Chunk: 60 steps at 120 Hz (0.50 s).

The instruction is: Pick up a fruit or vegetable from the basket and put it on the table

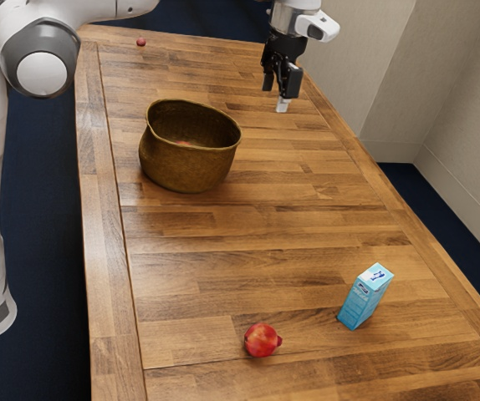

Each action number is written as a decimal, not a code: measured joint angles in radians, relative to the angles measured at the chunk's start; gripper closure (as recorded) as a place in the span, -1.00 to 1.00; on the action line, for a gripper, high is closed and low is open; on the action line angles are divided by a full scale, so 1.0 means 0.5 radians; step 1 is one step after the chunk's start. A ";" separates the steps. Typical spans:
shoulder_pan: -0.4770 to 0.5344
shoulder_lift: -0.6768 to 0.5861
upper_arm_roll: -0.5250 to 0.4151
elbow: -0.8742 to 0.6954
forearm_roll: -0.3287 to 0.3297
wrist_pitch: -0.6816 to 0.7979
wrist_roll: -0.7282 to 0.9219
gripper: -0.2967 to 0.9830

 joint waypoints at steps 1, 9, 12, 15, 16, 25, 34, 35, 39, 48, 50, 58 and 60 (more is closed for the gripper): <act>0.000 0.000 0.000 0.000 0.000 0.000 0.001 -0.54; 0.000 0.001 0.000 0.000 0.000 0.000 0.006 -0.54; -0.001 0.000 0.002 0.000 -0.002 -0.001 0.008 -0.54; -0.004 -0.009 0.010 0.002 -0.013 -0.003 0.010 -0.54; -0.005 -0.018 0.014 0.003 -0.017 -0.004 0.011 -0.54; -0.023 -0.171 0.064 0.112 -0.047 -0.035 0.016 -0.54; -0.138 -0.302 0.231 0.166 -0.085 -0.111 0.021 -0.54; -0.158 -0.309 0.259 0.167 -0.089 -0.120 0.021 -0.54; -0.210 -0.322 0.358 0.169 -0.099 -0.150 0.023 -0.53; -0.190 -0.272 0.542 0.157 -0.115 -0.185 0.026 -0.53; -0.160 -0.260 0.563 0.149 -0.117 -0.190 0.027 -0.53; 0.008 -0.182 0.601 0.135 -0.123 -0.208 0.028 -0.54; 0.051 -0.166 0.604 0.133 -0.124 -0.212 0.029 -0.54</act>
